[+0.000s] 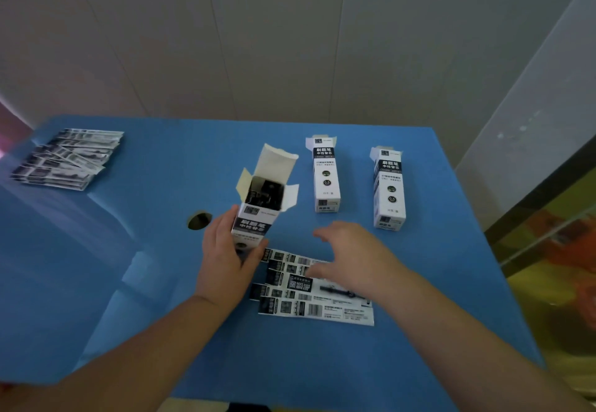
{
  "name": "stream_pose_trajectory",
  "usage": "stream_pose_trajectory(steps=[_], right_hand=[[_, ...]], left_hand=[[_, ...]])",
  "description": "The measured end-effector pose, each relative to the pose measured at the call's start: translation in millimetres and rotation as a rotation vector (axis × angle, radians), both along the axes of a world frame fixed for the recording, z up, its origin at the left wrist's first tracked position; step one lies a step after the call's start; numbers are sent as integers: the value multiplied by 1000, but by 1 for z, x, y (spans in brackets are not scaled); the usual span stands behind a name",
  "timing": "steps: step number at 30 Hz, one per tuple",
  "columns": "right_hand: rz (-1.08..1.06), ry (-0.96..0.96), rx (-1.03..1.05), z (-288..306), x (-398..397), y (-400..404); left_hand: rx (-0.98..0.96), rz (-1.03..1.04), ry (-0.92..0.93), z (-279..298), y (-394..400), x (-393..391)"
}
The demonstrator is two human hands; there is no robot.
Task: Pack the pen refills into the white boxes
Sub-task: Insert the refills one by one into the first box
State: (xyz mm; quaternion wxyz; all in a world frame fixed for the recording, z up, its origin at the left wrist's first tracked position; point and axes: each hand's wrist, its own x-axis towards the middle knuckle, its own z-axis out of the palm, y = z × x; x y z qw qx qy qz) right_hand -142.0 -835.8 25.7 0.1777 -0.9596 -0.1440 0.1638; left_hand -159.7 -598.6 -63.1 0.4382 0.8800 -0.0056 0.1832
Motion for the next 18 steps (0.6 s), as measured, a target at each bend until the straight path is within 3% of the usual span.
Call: stream_pose_trajectory(steps=[4, 18], right_hand=[[109, -33, -132, -21, -4, 6], [81, -100, -252, -16, 7, 8]], left_hand=[[17, -6, -37, 1, 1, -1], [-34, -5, 25, 0, 1, 1]])
